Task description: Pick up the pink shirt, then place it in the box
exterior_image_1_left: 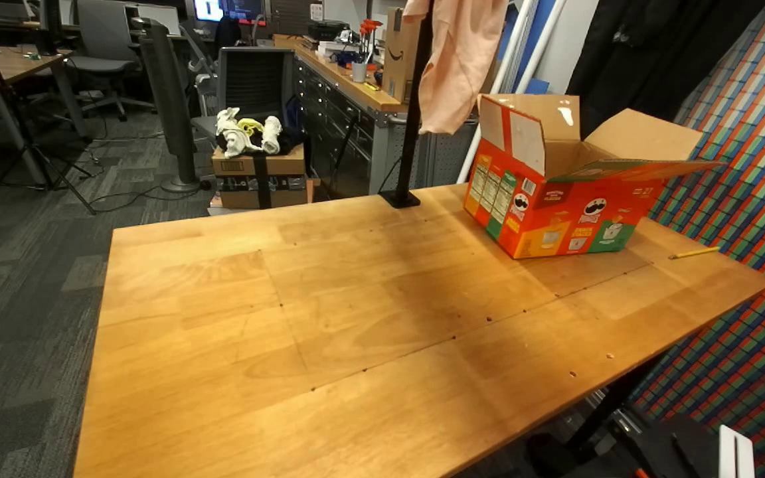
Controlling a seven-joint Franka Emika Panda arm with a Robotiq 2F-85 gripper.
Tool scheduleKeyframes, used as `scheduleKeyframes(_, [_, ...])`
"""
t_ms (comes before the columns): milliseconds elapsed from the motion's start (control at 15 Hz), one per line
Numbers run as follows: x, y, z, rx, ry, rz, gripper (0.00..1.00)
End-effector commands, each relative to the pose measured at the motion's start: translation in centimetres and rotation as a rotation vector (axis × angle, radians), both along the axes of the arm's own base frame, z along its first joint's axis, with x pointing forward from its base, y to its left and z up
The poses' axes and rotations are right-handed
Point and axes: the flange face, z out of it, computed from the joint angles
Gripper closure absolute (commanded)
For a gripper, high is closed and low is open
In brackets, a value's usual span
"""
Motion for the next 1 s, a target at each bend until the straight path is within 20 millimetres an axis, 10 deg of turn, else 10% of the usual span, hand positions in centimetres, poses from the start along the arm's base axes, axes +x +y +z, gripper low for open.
scheduleKeyframes(0, [-0.3, -2.3, 1.8, 0.010, -0.044, -0.075, 0.98])
scheduleKeyframes(933, [-3.1, -12.0, 4.6, 0.040, -0.099, -0.323, 0.98])
